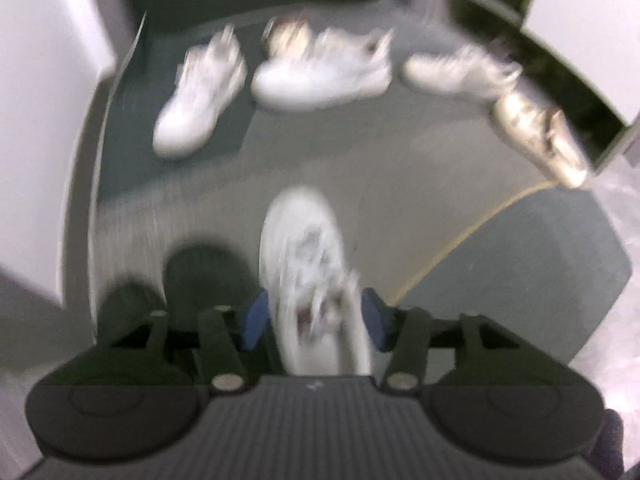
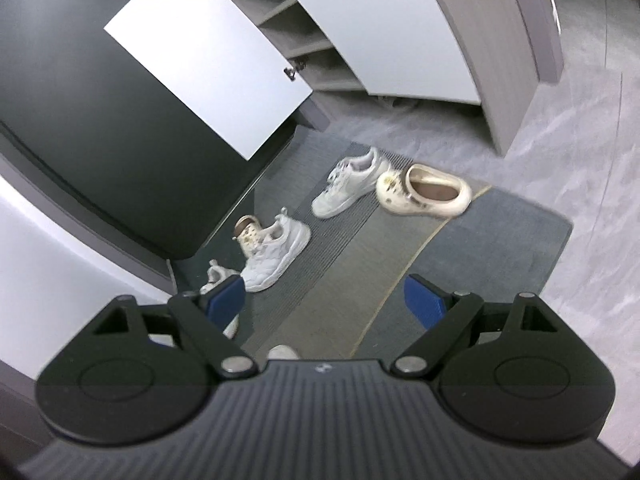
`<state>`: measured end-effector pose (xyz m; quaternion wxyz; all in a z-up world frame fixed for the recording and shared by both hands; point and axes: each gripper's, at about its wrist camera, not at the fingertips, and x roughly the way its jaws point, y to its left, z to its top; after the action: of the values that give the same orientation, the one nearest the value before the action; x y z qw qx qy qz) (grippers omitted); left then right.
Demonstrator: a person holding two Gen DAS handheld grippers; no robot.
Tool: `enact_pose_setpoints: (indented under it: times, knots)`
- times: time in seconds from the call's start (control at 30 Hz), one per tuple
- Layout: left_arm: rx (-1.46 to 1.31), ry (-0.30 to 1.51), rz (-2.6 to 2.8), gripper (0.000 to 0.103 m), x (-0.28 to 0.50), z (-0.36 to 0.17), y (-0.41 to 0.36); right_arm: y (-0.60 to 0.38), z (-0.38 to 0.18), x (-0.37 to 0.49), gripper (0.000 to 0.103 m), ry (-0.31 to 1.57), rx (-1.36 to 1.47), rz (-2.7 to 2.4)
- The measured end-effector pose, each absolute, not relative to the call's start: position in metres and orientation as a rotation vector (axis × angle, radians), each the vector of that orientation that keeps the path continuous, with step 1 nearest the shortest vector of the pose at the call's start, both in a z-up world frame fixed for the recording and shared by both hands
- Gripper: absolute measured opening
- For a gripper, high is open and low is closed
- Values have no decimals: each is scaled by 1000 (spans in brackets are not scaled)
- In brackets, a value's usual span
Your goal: Organize scattered shoes
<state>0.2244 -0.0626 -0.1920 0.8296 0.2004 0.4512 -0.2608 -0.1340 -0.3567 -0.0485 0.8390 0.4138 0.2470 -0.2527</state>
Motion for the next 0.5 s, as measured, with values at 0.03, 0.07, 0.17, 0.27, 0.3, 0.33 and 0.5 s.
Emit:
enact_pose_setpoints:
  times: [0.03, 0.07, 0.17, 0.27, 0.3, 0.33, 0.5]
  knots:
    - [477, 911, -567, 68, 226, -171, -77, -359, -51, -138, 89, 525, 894, -535]
    - [519, 863, -571, 73, 228, -149, -91, -363, -54, -142, 89, 525, 920, -531]
    - [603, 726, -567, 94, 232, -86, -136, -370, -52, -153, 89, 488, 971, -523]
    - [618, 681, -584, 103, 236, -45, -193, -372, -47, -163, 89, 436, 1008, -507]
    - [619, 678, -594, 103, 236, -37, -211, -368, -46, -165, 89, 425, 1011, -493]
    - [620, 677, -612, 103, 239, -30, -237, -365, -44, -166, 89, 413, 1014, -480]
    - [618, 688, -687, 103, 252, -43, -388, -349, -52, -158, 89, 498, 997, -441]
